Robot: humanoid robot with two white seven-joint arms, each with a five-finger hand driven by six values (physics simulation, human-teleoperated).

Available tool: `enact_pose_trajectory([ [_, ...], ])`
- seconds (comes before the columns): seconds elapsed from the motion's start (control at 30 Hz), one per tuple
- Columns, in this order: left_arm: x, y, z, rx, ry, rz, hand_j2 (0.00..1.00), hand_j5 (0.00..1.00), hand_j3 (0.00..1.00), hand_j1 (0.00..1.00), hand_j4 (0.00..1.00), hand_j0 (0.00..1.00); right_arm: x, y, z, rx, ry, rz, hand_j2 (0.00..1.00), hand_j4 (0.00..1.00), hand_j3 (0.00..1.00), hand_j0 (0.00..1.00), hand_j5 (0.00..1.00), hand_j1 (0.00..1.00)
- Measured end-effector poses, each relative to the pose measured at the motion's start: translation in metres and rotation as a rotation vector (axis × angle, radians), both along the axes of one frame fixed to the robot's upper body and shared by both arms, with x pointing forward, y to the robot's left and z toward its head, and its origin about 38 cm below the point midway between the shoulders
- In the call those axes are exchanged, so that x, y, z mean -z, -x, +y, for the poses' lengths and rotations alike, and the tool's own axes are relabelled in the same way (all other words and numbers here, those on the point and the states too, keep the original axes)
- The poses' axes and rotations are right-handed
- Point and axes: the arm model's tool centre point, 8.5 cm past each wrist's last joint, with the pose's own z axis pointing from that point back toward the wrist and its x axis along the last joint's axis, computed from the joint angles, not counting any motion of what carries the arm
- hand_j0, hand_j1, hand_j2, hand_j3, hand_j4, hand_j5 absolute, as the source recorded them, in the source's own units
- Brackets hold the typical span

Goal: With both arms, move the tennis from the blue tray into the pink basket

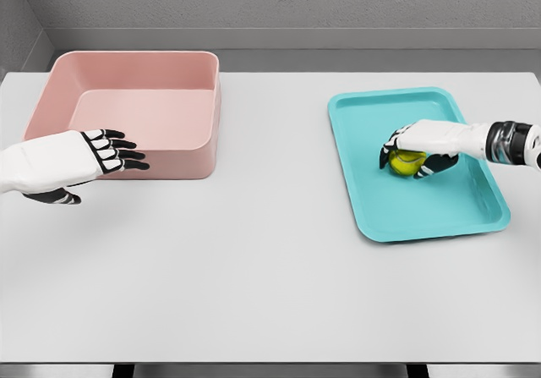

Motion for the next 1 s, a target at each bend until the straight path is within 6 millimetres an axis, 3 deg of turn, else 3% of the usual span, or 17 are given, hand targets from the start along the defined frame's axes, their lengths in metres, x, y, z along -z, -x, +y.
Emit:
enact_pose_trajectory([
  [0.3,0.0,0.0,0.0,0.001,0.003,0.0,1.0,1.0,1.0,1.0,1.0,1.0,-0.023,0.001,0.0,-0.012,-0.022,-0.055,0.44,0.44,0.44,0.44,0.44,0.44],
  [0.5,0.0,0.0,-0.001,0.001,0.003,0.0,1.0,1.0,1.0,1.0,1.0,1.0,-0.043,0.016,0.01,-0.087,-0.005,-0.107,0.42,0.42,0.42,0.42,0.42,0.42],
  [0.83,0.0,0.0,-0.001,0.002,0.004,0.0,1.0,1.0,1.0,1.0,1.0,1.0,-0.069,0.045,0.065,-0.286,-0.018,-0.193,0.39,0.39,0.39,0.39,0.39,0.39],
  [1.0,0.0,0.0,-0.001,0.002,0.004,0.0,1.0,1.0,1.0,1.0,1.0,1.0,-0.072,0.057,0.098,-0.381,-0.032,-0.213,0.38,0.38,0.38,0.38,0.38,0.38],
])
